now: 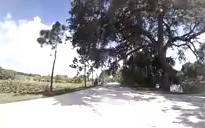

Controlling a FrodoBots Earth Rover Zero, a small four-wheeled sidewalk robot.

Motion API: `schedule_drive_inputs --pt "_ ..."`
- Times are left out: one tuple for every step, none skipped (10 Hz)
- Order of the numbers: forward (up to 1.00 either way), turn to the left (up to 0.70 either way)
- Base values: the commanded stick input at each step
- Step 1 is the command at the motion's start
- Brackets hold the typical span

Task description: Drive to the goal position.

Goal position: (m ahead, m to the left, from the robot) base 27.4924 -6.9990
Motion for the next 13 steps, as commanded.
schedule_drive_inputs --pt "0.85 0.00" --pt "0.85 0.00" --pt "0.85 0.00" --pt "0.85 0.00" --pt "0.85 0.00" --pt "0.85 0.00" --pt "0.85 0.00" --pt "0.85 0.00" --pt "0.85 0.00" --pt "0.85 0.00" --pt "0.85 0.00" --pt "0.85 0.00" --pt "0.85 0.00"
